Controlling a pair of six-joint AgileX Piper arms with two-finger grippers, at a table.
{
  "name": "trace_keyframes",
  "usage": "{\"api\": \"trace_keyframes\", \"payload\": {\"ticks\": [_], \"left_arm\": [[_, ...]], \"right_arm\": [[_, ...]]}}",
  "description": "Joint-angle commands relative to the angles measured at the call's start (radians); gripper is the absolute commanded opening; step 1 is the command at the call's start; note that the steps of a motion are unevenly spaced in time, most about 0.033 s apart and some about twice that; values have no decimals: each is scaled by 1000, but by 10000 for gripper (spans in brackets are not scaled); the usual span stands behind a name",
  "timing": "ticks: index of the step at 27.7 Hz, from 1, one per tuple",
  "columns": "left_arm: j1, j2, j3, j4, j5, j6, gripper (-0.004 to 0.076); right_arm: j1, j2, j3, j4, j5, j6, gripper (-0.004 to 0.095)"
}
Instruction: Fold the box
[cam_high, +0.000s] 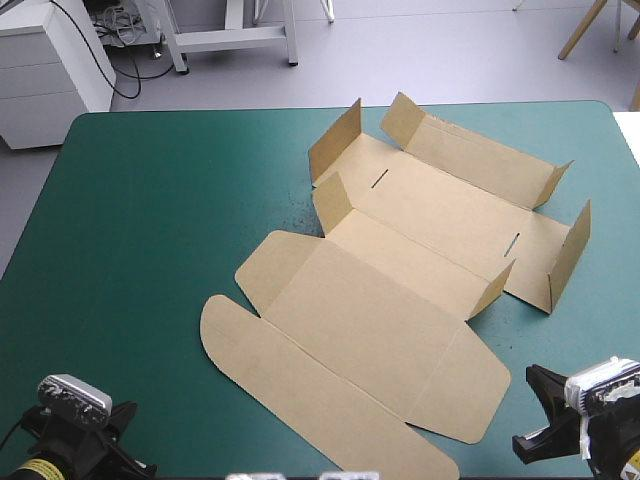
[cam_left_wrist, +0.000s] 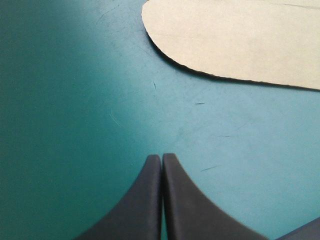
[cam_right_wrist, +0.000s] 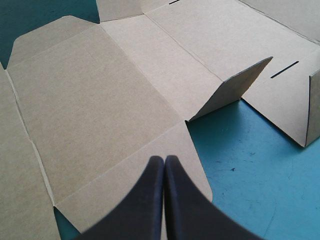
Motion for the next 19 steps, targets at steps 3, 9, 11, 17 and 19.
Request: {"api": "trace_keyframes", "payload": {"ticks": [3, 9, 11, 17, 19], "left_arm": [[-2, 15, -21, -9, -60, -5, -10], [-2, 15, -21, -9, -60, -5, -10], [-2, 15, -21, -9, -60, -5, -10], [-2, 15, -21, -9, -60, -5, -10], [-2, 15, -21, -9, -60, -5, -10]], "right_arm": [[-3, 14, -22, -1, -64, 0, -15], [-3, 14, -53, 14, -64, 0, 7], [-3, 14, -84, 14, -64, 12, 27], [-3, 52, -176, 14, -38, 120, 285], [-3, 85, -199, 12, -30, 183, 471]]}}
